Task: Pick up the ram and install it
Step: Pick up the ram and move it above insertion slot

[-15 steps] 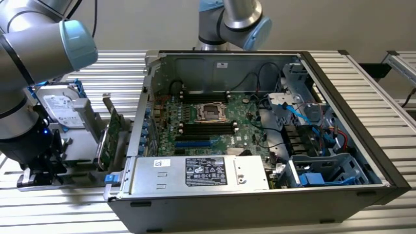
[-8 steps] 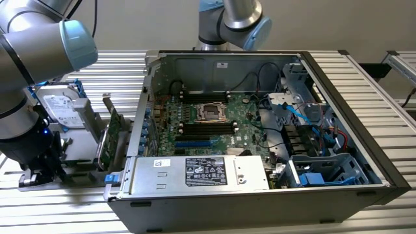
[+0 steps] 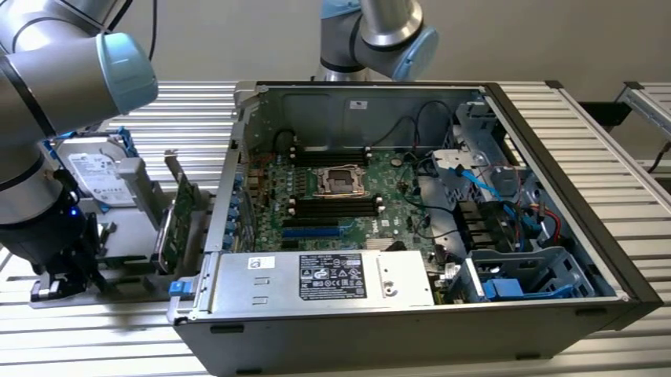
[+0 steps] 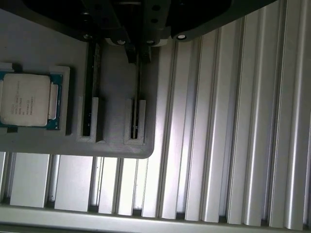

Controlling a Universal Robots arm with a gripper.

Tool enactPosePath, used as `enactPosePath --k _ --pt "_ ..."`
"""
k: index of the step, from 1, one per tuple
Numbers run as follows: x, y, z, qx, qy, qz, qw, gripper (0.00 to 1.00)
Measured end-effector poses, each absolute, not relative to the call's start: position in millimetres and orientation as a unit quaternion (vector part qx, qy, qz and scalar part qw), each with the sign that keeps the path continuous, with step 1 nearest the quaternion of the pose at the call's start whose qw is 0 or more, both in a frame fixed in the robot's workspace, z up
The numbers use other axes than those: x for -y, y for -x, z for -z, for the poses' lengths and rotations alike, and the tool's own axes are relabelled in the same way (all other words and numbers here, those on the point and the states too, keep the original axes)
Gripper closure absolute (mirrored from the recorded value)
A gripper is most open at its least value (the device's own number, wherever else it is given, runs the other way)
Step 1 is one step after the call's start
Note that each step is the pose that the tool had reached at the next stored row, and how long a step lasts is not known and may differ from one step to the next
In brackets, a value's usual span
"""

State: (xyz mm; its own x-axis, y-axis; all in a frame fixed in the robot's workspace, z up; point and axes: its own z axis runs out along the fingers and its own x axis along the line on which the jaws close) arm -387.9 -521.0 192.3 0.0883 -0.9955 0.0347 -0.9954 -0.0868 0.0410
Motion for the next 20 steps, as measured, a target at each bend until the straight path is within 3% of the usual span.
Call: enactPosePath --k 20 --pt "520.9 387.8 -191.4 0.696 -0.718 0.002 0.028 0.86"
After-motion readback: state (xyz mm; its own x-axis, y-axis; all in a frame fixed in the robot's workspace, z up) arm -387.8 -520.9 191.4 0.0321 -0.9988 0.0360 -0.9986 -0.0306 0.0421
